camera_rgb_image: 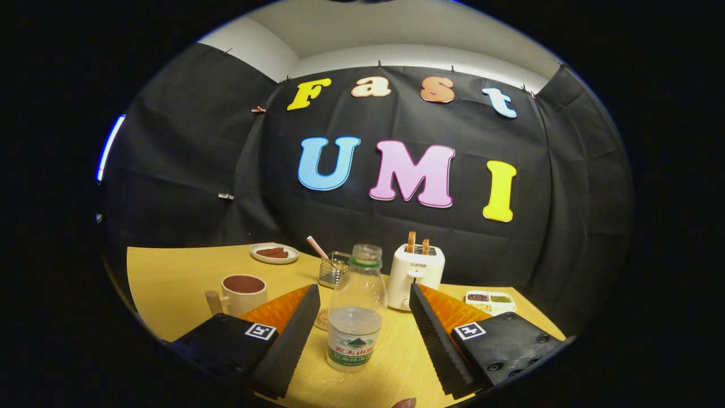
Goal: Take the bottle from table, then pour the juice into the cup, finally place the bottle on the coaster
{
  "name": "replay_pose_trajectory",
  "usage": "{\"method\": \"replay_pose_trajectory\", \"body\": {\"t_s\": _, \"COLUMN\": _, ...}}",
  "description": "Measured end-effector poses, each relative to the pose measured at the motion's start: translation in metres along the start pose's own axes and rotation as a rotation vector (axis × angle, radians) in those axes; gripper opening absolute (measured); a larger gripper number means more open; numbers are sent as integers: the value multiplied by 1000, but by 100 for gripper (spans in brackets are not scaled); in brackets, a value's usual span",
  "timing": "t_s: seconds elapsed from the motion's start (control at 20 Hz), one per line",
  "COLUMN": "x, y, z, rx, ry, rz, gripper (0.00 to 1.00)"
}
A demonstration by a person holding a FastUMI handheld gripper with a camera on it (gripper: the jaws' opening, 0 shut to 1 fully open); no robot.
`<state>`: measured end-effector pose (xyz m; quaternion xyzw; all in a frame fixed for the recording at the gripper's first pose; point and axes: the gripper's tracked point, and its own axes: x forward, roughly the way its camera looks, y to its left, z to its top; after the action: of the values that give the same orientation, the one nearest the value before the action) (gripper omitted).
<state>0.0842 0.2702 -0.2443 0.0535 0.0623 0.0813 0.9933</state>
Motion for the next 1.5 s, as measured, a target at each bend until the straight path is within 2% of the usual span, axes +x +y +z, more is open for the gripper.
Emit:
{"method": "replay_pose_trajectory", "body": {"t_s": 0.2, "x": 14, "y": 3, "z": -36, "rx": 30, "ry": 41, "rz": -14, "gripper": 97}}
{"method": "replay_pose_trajectory", "body": {"t_s": 0.5, "x": 33, "y": 2, "z": -50, "rx": 65, "ry": 49, "rz": -35, "gripper": 94}}
{"method": "replay_pose_trajectory", "body": {"t_s": 0.55, "x": 34, "y": 2, "z": -48, "rx": 64, "ry": 42, "rz": -35, "gripper": 92}}
{"method": "replay_pose_trajectory", "body": {"t_s": 0.6, "x": 37, "y": 4, "z": -49, "rx": 56, "ry": 41, "rz": -37, "gripper": 85}}
{"method": "replay_pose_trajectory", "body": {"t_s": 0.65, "x": 39, "y": 2, "z": -49, "rx": 47, "ry": 43, "rz": -43, "gripper": 81}}
{"method": "replay_pose_trajectory", "body": {"t_s": 0.8, "x": 44, "y": -2, "z": -47, "rx": 5, "ry": 81, "rz": -67, "gripper": 77}}
{"method": "replay_pose_trajectory", "body": {"t_s": 0.9, "x": 44, "y": -2, "z": -31, "rx": -95, "ry": 78, "rz": -74, "gripper": 74}}
{"method": "replay_pose_trajectory", "body": {"t_s": 1.05, "x": 52, "y": -12, "z": -11, "rx": -354, "ry": 86, "rz": -101, "gripper": 72}}
{"method": "replay_pose_trajectory", "body": {"t_s": 1.15, "x": 61, "y": -6, "z": -3, "rx": -515, "ry": 113, "rz": -84, "gripper": 72}}
{"method": "replay_pose_trajectory", "body": {"t_s": 1.2, "x": 62, "y": -3, "z": 1, "rx": -578, "ry": 114, "rz": -71, "gripper": 69}}
{"method": "replay_pose_trajectory", "body": {"t_s": 1.5, "x": 67, "y": 25, "z": 13, "rx": -923, "ry": 112, "rz": 25, "gripper": 69}}
